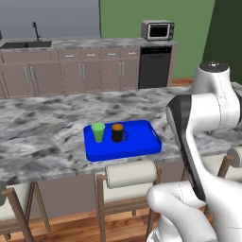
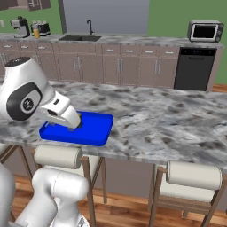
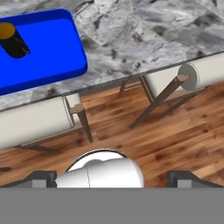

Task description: There is a tray on the dining counter. Grab the cup, mug, and pitcher and place them on the tray. The pitcher may be placed next to the tray if it cannot fit the tray.

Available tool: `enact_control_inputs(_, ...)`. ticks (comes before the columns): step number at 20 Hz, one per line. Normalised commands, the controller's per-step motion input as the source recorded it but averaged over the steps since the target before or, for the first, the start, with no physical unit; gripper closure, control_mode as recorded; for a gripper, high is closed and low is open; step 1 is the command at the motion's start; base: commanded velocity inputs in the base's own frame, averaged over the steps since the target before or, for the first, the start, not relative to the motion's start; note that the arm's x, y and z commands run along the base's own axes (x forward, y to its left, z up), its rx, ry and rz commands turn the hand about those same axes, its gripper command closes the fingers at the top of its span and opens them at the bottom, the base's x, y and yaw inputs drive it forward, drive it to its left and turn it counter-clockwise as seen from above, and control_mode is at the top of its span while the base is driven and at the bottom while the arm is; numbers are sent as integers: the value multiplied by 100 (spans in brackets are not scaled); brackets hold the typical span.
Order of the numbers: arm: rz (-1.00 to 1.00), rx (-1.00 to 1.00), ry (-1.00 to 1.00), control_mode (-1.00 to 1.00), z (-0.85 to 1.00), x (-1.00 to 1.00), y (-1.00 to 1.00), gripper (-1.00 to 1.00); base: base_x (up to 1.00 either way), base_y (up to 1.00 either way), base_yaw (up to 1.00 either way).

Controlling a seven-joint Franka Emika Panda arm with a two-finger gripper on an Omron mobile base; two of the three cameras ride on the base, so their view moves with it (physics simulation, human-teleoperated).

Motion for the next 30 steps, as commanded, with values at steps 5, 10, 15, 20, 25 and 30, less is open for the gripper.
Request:
enact_control_inputs(5, 2, 11, 0, -100, 0, -18, 11, -100, 0, 0, 0)
enact_control_inputs(10, 1, 3, 0, -100, 0, -8, 1, -100, 0, 0, 0)
enact_control_inputs(15, 9, 0, 0, -100, 0, 0, 0, -100, 0, 0, 0)
enact_control_inputs(20, 13, 0, 1, -100, 0, 0, 0, -100, 0, 0, 0)
enact_control_inputs(25, 7, 0, 1, -100, 0, 0, 0, -100, 0, 0, 0)
enact_control_inputs(30, 3, 0, 0, -100, 0, -2, 9, -100, 0, 0, 0)
